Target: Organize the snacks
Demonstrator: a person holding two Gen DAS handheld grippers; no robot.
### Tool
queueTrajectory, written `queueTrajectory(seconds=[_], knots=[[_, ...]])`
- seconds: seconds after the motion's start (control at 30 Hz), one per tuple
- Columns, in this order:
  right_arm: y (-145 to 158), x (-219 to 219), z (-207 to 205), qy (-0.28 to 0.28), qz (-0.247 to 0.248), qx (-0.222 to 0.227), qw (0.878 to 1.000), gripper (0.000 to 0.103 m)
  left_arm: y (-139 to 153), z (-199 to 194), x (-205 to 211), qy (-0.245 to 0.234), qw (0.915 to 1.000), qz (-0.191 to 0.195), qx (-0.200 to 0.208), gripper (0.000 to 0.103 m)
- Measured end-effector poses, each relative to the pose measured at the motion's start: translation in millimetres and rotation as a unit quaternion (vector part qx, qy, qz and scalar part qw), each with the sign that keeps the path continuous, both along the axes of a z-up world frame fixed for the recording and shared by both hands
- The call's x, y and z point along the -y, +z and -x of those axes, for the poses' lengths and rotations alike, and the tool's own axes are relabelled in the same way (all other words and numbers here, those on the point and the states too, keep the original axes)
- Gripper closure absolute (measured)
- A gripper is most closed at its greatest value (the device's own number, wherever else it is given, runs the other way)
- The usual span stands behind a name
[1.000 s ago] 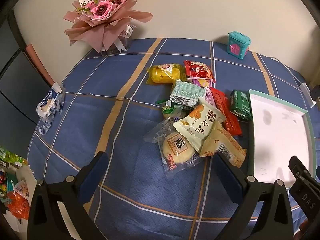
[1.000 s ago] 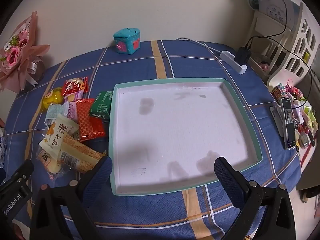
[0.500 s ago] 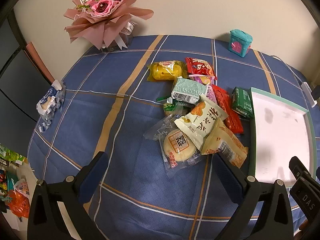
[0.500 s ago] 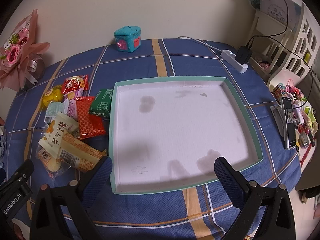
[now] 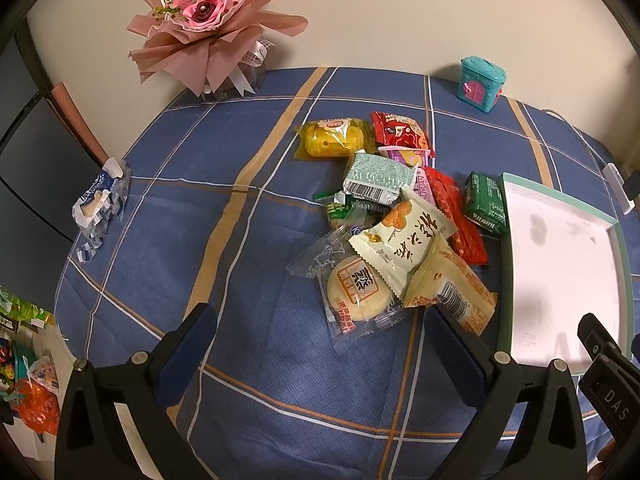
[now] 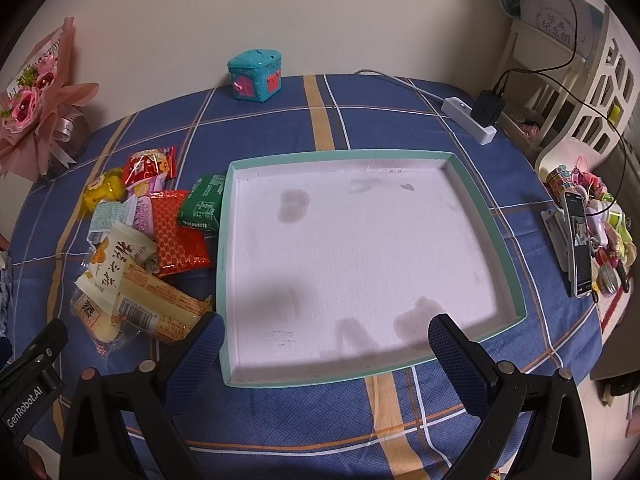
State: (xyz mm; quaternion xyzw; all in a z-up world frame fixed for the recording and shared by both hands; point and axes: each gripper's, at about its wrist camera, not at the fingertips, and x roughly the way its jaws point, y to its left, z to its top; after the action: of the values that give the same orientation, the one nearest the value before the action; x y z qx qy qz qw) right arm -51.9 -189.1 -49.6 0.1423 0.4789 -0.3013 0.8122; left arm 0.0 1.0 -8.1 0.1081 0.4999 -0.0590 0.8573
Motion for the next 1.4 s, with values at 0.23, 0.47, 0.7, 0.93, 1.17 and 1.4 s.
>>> queueTrajectory(seconds=[0.23,0.47,0.7,0.93,1.17,1.4], knots=[[-0.5,0.3,-0.4,0.0,-0.001,-0.002,1.0,0.0,-2.6,2.1,-0.5,0.0,1.0,0.0,0.0,0.0],[-0.3,0.3,-0.6,0.0,-0.001,-0.002,1.0,0.0,-7.1,5.3,-0.8,0.0,1.0,-0.002,-0.003,0.0],[-0.9,-0.2,-1.1,0.0,-0.001,-0.005,1.0,0.0,-4.5,2.8,0.0,0.0,1.0,-0.003,-0.007,0.0],[-1.7,-0.5,-1.0,0.001,-0.001,-0.006,1.0,0.0,-3.2,1.0,0.1,0.0,0.9999,-0.004,-0.01,0.0],[-1.3,-0.1,-1.6,0.001,-0.002,-0.006,1.0,0.0,-3.5,1.9,-0.1,0.0,0.9999,-0.004,-0.012,0.0],[-1.8,-0.4,-1.6,0.001,-0.002,-0.007,1.0,0.0,-3.8,1.5,-0.4,0.0,0.9999,-0.004,-0.013,0.0]])
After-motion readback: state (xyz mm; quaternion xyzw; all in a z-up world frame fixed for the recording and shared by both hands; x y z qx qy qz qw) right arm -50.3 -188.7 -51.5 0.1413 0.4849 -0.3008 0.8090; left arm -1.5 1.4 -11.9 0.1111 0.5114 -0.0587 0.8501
